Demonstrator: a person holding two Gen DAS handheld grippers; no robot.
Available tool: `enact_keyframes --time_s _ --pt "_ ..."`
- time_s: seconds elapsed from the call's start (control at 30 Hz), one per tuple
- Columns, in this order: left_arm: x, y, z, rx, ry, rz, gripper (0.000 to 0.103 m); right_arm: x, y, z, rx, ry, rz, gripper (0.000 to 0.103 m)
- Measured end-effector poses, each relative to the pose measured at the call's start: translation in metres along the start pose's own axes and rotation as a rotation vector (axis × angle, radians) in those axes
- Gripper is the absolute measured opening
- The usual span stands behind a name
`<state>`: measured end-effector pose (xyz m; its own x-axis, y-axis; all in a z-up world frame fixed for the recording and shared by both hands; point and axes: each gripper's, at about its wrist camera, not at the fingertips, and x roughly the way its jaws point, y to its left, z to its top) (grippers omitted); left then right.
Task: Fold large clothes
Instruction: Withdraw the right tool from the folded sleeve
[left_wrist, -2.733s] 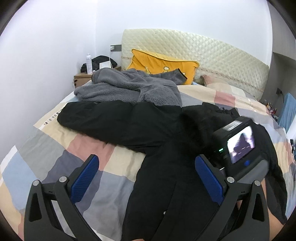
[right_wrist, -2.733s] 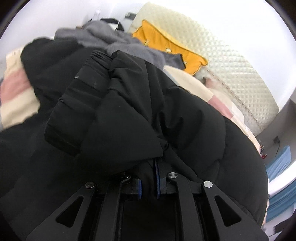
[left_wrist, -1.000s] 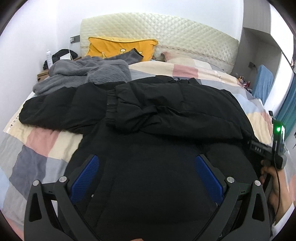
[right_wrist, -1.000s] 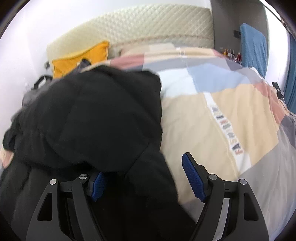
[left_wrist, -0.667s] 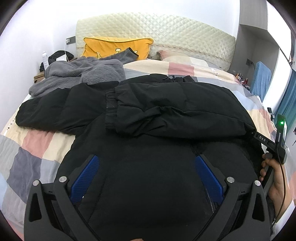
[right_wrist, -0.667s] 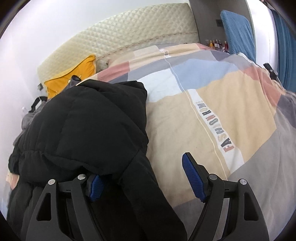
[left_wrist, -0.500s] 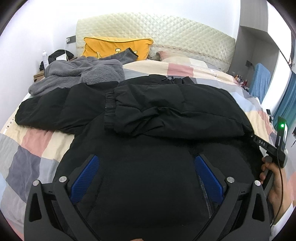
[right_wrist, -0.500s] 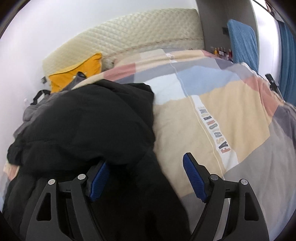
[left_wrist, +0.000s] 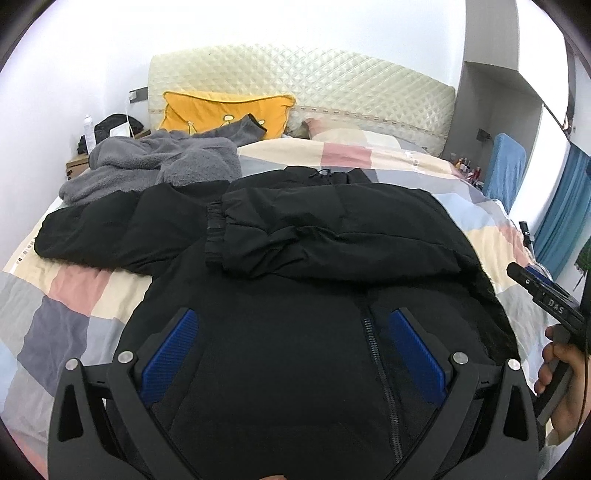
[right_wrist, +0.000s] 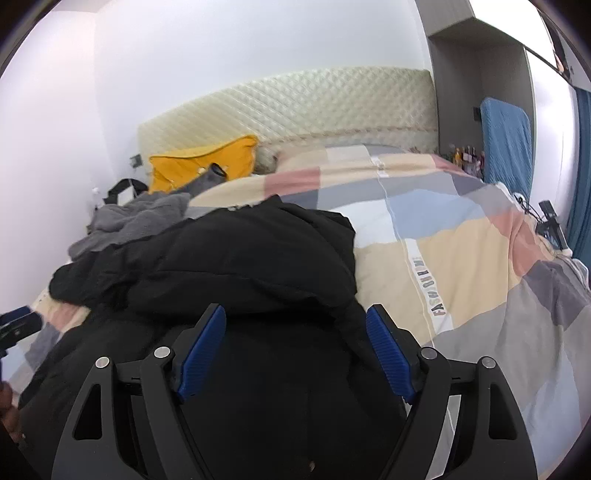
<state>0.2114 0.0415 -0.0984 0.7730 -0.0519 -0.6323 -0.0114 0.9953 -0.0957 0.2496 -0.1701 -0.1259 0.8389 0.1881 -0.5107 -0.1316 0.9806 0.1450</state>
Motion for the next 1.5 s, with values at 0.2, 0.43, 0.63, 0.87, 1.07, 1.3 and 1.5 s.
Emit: enact_keyframes --time_s 0.2,0.43,0.63,0.87,1.07,1.3,1.5 --pt "-0.016 -0.009 -0.003 0.015 -0.026 -0.024 0.103 -0.033 0.016 -0.016 -0.046 -0.017 0.024 0.078" --pt "-0.029 -0.017 -0.011 0.034 -0.034 -0.041 0.103 -0.058 0.031 -0.027 -0.078 -0.055 0.035 0.078" --pt "-0.033 -0.021 -0.019 0.043 -0.024 -0.043 0.103 -0.074 0.036 -0.036 -0.074 -0.073 0.047 0.078" --pt "-0.041 -0.028 -0.025 0.088 -0.056 -0.001 0.103 -0.082 0.034 -0.043 -0.056 -0.084 0.048 0.079" --pt "-0.034 -0.031 -0.026 0.11 -0.042 0.011 0.103 -0.091 0.032 -0.052 -0.039 -0.08 0.055 0.08" --pt "-0.028 -0.031 -0.026 0.107 -0.018 0.015 0.103 -0.093 0.03 -0.055 -0.031 -0.104 0.039 0.082" --pt "-0.027 -0.015 -0.014 0.057 -0.012 0.01 0.103 -0.081 0.028 -0.061 -0.025 -0.088 0.061 0.084"
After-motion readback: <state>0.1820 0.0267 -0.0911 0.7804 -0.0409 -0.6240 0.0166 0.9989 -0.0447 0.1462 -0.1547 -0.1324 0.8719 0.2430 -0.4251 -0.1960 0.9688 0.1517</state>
